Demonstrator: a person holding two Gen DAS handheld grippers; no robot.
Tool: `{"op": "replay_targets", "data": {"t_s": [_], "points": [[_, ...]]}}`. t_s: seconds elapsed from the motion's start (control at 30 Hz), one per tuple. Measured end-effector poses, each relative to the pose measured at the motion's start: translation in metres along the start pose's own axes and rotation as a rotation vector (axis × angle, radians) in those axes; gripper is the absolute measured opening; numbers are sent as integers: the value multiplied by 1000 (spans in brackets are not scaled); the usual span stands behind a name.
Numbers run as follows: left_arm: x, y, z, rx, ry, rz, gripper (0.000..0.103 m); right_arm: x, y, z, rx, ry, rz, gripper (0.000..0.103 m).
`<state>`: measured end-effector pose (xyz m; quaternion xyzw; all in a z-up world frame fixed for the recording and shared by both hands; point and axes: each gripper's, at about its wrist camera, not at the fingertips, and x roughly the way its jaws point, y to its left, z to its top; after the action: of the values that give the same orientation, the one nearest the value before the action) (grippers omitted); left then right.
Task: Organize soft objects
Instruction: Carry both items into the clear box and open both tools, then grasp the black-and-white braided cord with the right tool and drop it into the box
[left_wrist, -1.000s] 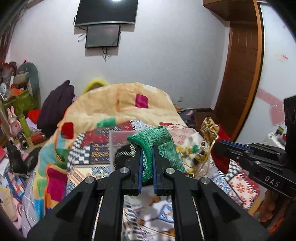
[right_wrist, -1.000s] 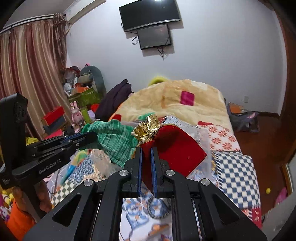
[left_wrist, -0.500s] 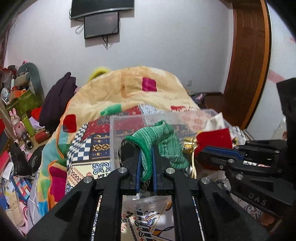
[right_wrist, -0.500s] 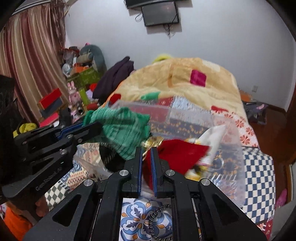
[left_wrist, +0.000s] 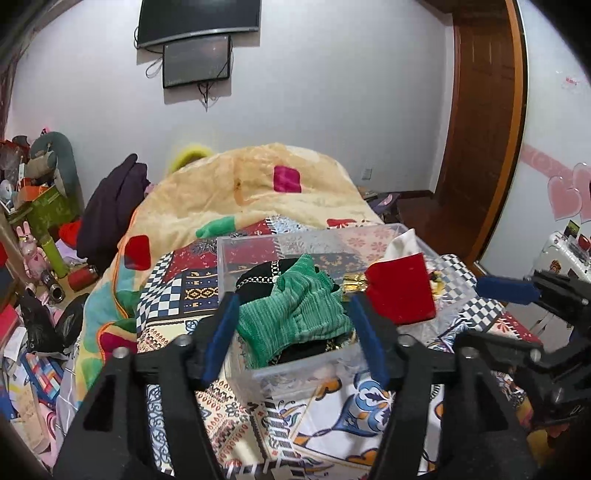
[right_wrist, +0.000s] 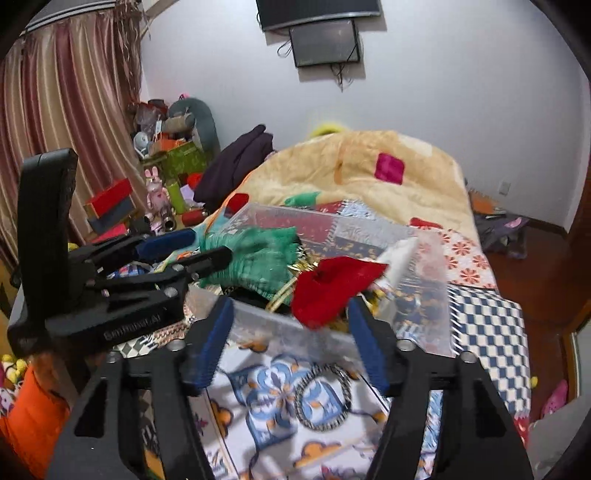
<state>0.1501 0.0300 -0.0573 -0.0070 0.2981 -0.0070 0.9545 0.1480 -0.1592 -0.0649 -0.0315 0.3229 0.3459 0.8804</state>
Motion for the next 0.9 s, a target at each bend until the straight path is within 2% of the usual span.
{"op": "replay_targets", "data": {"t_s": [0.03, 0.1, 0.13, 0.2, 0.33, 0.4, 0.57, 0.67, 0.73, 0.8, 0.9], "points": [[-5, -1, -1, -4, -6, -4, 67, -2, -1, -4, 2, 5, -7, 74], [-11, -1, -3, -13, -7, -22, 69, 0, -3, -15, -2, 34, -31, 79], [-14, -1, -5, -23, -4, -31, 71, 2, -5, -18, -4, 49, -40, 79], [-18, -2, -10, -43, -8, -36, 86, 14, -10, -29, 4, 102, -57, 79], [-24, -7, -18, -33, -14, -22, 90, 42, -23, -40, 58, 184, -28, 79], [-23, -9, -20, -24, -7, -20, 90, 59, -27, -45, 62, 232, -43, 78], [-18, -10, -27, -26, 10, -17, 90, 81, -25, -51, 49, 302, -21, 59], [-16, -8, -30, -27, 14, -11, 90, 83, -15, -52, -12, 291, -55, 46], [-16, -7, -31, -33, 15, -7, 90, 83, -9, -54, -30, 283, -57, 27], [-16, -4, -32, -40, 15, -2, 90, 80, -5, -54, -34, 281, -44, 13], [-17, 1, -33, -52, 12, 7, 90, 73, -3, -55, -33, 254, -32, 11]]}}
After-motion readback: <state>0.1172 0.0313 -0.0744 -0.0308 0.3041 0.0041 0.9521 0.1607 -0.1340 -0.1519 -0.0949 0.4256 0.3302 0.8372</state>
